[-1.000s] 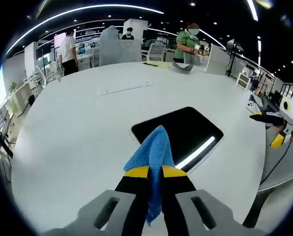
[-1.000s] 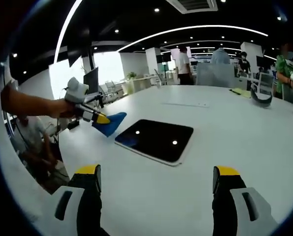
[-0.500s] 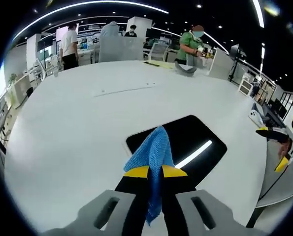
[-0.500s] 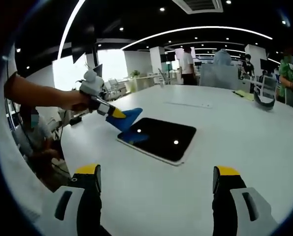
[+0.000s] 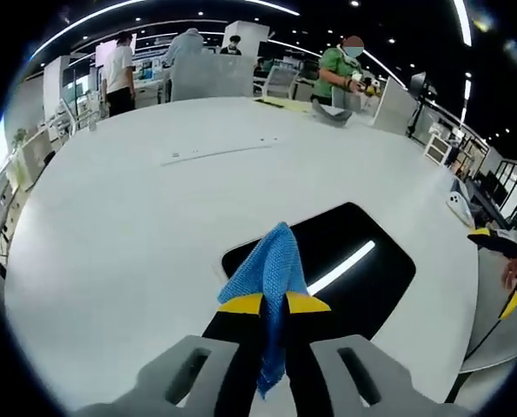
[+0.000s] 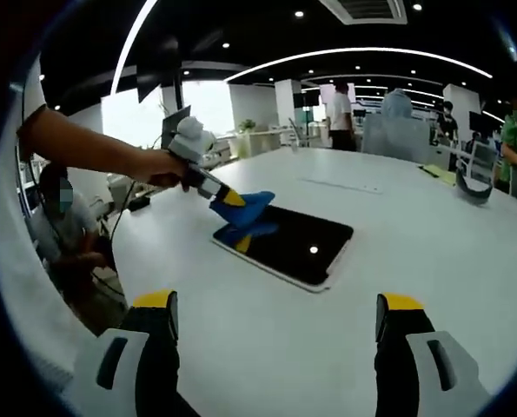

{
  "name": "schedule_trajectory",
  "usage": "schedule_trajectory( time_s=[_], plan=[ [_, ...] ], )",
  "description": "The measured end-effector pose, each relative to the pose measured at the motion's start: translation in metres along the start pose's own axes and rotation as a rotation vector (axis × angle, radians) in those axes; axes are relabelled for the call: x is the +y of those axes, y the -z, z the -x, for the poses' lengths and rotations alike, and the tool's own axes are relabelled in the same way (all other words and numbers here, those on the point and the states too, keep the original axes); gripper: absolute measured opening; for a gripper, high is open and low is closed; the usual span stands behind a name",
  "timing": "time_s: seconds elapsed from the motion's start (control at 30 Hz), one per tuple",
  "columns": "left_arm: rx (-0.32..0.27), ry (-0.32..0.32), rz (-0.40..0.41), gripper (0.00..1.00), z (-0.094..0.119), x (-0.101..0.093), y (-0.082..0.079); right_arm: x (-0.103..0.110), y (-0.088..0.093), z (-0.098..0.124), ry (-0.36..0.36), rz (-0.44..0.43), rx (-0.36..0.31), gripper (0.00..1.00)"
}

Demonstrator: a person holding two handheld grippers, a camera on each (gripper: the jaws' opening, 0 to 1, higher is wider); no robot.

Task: Wipe the mirror surface with the cleaning cloth until all visible marks leave the cleaned area.

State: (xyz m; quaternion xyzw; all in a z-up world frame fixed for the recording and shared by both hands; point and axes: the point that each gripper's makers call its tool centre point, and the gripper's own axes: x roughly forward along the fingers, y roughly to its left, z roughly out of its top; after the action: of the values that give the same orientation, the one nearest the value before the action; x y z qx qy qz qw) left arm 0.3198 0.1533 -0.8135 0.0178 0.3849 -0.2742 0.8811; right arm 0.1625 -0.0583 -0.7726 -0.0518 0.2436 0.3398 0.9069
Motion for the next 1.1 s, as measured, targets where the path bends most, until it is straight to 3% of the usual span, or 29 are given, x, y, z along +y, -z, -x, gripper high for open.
schedule_trajectory(
  time_s=[0.47, 0.63, 0.77, 1.1],
  plan=[
    [0.041, -0.006, -0.024, 0.06, -0.017, 0.003, -0.003, -0.003, -0.001, 0.003, 0.004, 0.001, 0.006, 0.95],
    [0.039, -0.022, -0.085, 0.07, -0.026, 0.007, -0.006, -0.004, 0.002, 0.004, 0.01, -0.005, 0.007, 0.95],
    [0.032, -0.013, -0.087, 0.1, -0.035, 0.011, -0.006, -0.005, 0.002, 0.006, 0.019, -0.019, 0.0, 0.95],
    [0.028, 0.001, -0.17, 0.18, -0.037, 0.008, -0.01, -0.006, 0.003, 0.009, 0.034, -0.042, -0.007, 0.95]
  ],
)
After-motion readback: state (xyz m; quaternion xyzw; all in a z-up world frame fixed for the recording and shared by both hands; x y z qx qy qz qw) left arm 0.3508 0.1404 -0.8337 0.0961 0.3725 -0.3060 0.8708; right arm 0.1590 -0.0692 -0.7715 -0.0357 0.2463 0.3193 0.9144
